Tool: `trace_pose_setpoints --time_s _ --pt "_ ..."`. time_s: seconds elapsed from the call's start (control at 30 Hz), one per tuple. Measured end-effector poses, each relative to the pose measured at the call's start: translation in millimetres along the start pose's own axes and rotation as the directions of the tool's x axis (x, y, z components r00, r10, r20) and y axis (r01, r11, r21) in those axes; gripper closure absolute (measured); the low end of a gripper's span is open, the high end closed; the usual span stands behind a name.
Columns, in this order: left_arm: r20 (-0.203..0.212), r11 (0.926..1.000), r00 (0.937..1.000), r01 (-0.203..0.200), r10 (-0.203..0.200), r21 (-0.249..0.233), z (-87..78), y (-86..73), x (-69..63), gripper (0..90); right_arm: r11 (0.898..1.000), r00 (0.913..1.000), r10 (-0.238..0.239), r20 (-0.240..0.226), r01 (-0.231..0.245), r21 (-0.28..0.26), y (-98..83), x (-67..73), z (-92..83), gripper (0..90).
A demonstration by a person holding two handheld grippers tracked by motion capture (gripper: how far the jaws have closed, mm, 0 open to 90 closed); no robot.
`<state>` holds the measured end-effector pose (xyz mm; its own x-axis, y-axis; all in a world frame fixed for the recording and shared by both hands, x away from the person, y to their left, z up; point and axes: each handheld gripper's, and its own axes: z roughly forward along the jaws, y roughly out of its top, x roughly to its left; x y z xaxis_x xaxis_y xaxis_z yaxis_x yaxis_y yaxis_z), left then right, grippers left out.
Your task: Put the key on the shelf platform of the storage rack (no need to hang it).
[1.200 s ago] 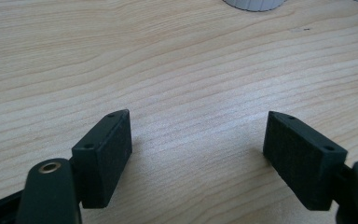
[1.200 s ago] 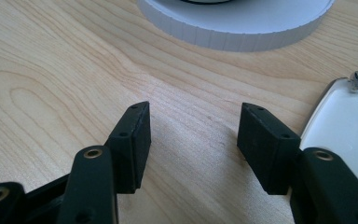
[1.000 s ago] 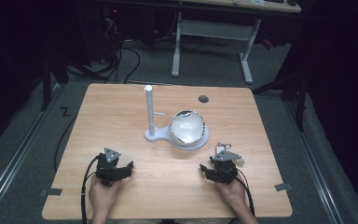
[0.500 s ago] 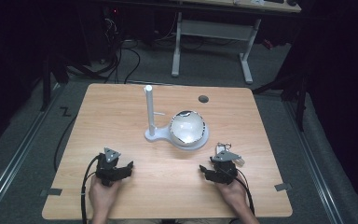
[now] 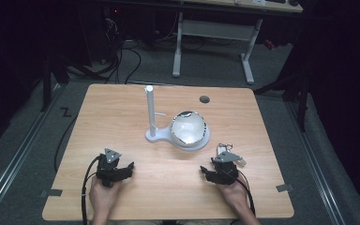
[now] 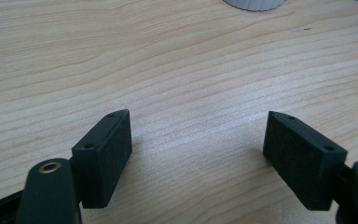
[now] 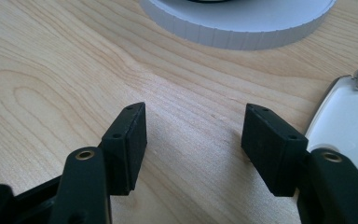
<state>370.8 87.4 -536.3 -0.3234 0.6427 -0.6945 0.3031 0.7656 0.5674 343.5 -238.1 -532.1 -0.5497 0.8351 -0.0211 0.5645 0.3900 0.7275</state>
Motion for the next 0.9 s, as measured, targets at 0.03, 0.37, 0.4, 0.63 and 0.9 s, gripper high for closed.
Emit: trace_pose_setpoints --time_s 0.03,0.37,0.4,0.63,0.9 --pt "-0.001 1.0000 1.0000 0.002 -0.002 0.000 0.0 0.0 -0.1 24.0 1.000 1.0000 0.002 0.000 -0.002 0.000 0.1 0.0 0.0 41.0" --pt "-0.003 1.0000 1.0000 0.009 -0.009 0.003 -0.2 0.2 -0.4 24.0 1.000 0.9998 0.017 0.013 -0.017 -0.012 1.4 -0.8 -5.2 43.1" --pt "-0.003 1.0000 1.0000 0.008 -0.008 0.003 -0.2 0.2 -0.4 23.9 1.000 0.9996 0.026 0.014 -0.026 -0.009 1.5 -1.8 -6.8 44.2" --pt "-0.003 1.0000 1.0000 0.008 -0.008 0.003 -0.2 0.2 -0.4 24.0 1.000 0.9994 0.029 0.019 -0.029 -0.004 1.3 -3.5 -12.1 44.6" --pt "-0.003 1.0000 1.0000 0.007 -0.007 0.003 -0.2 0.2 -0.3 24.0 1.000 0.9993 0.025 0.027 -0.024 -0.016 1.1 -4.6 -20.1 44.8"
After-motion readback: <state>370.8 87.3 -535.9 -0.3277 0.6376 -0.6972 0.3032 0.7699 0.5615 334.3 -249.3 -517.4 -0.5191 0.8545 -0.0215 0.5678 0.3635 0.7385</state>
